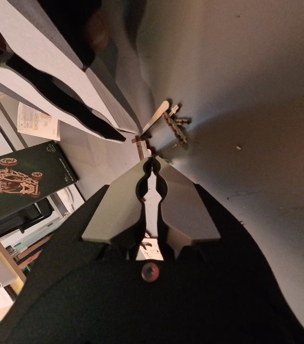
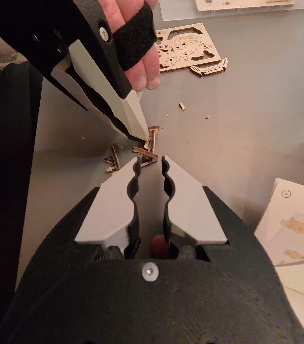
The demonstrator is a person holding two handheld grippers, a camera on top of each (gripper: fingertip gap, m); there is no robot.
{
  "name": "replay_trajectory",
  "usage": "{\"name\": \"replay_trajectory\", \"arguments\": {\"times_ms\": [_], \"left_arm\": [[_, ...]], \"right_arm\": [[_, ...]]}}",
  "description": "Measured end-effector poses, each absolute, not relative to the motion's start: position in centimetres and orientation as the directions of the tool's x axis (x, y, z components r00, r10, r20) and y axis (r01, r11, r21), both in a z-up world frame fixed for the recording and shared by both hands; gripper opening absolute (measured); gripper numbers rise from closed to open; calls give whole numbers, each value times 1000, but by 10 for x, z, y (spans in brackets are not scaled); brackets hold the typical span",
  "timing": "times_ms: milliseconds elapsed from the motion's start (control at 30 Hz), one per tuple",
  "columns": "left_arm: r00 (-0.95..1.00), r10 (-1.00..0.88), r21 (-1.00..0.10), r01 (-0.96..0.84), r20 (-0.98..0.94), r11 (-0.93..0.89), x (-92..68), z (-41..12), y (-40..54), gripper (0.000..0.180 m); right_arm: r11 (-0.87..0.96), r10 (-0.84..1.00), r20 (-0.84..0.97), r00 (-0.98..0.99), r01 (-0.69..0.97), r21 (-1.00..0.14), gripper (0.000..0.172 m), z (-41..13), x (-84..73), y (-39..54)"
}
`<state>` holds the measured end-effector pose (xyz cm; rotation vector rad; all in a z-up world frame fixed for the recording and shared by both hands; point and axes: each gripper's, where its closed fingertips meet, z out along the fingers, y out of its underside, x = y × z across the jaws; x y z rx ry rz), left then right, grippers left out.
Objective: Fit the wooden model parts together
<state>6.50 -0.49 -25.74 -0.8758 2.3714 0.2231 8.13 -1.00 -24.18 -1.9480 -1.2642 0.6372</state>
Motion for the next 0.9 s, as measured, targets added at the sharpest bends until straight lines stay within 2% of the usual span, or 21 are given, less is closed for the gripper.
{"name": "replay_trajectory", "arguments": {"times_ms": [567,900], "left_arm": [[-508,-663,-135,-730,-550,670,67,-256,-3,0],[-409,-827,-307,-788,-386,533,69,-248,-2,0]], "right_arm": [[-258,911,27,412,618,-743,19,-251,79,-2],[-284,906,-13,423,586,-759,22,-247,81,1]]}}
